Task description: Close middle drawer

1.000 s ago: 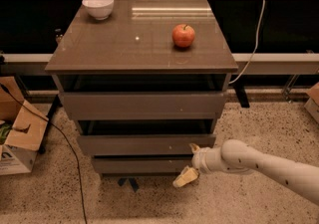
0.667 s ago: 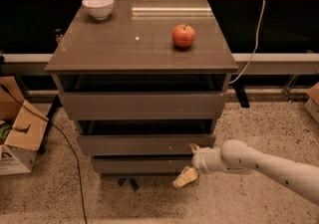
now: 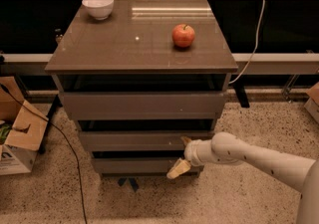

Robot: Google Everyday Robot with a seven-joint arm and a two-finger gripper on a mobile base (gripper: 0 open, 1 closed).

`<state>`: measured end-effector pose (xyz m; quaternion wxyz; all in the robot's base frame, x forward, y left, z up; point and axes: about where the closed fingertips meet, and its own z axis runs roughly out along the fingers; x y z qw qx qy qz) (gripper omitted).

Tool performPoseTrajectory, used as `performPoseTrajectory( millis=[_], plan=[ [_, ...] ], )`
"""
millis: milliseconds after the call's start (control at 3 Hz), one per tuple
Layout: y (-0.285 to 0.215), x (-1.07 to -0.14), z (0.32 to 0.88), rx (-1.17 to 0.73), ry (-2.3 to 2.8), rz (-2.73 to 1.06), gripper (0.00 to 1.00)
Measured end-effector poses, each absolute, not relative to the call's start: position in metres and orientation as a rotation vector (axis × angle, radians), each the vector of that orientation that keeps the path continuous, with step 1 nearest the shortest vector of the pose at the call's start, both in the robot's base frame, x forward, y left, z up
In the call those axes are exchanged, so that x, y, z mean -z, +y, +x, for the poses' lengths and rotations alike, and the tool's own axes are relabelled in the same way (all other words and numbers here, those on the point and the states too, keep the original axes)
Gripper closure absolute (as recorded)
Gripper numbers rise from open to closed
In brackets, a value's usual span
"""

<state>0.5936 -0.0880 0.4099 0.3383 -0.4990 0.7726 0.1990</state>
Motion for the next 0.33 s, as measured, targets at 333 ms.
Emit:
performPoseTrajectory(
  millis=[333],
  plan=[
    [-0.088,-0.41,0.5938,-0.518,2.012,-1.3,0.0]
  ],
)
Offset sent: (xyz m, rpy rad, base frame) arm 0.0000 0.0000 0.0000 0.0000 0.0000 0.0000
